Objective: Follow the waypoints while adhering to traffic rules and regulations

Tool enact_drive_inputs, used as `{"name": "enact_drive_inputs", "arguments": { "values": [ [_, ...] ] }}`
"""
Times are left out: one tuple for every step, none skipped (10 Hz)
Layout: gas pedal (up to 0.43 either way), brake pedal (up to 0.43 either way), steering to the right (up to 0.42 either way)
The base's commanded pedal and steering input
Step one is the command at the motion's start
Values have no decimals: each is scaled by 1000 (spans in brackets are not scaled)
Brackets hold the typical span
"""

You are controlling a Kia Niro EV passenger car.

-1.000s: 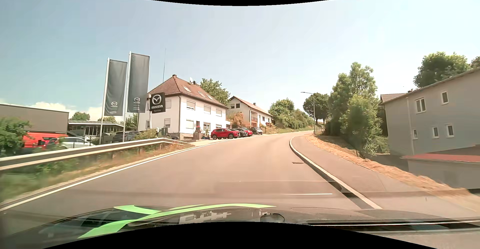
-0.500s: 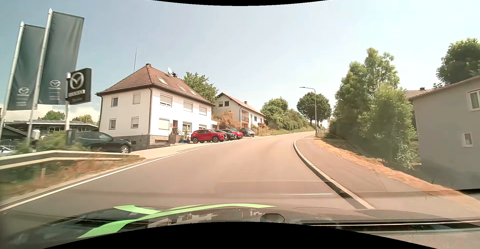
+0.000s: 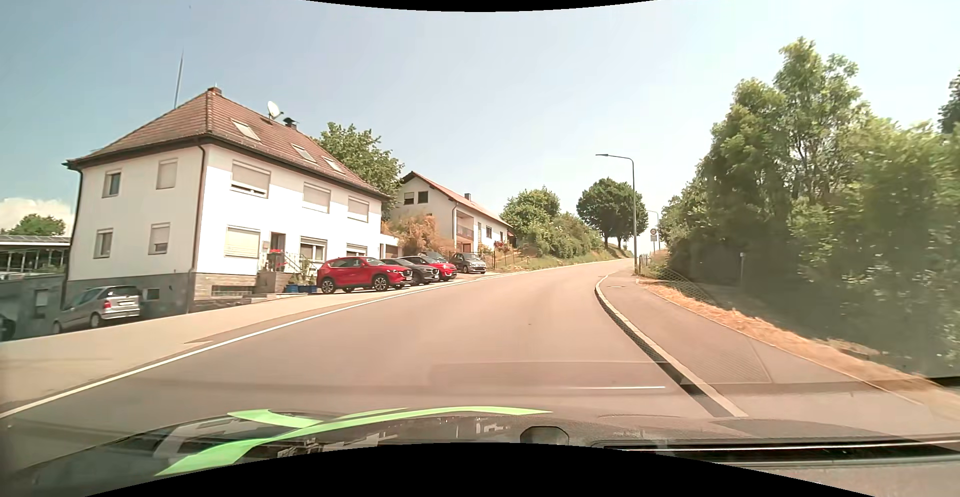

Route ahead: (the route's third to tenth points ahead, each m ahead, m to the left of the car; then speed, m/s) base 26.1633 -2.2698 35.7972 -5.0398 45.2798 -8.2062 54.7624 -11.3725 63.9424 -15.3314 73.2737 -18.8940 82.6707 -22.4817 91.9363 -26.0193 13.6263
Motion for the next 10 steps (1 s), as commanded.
{"name": "enact_drive_inputs", "arguments": {
  "values": [
    [299, 0, 41],
    [311, 0, 42],
    [319, 0, 42],
    [331, 0, 42],
    [331, 0, 42],
    [339, 0, 44],
    [350, 0, 46],
    [350, 0, 46],
    [358, 0, 47],
    [358, 0, 50]
  ]
}}
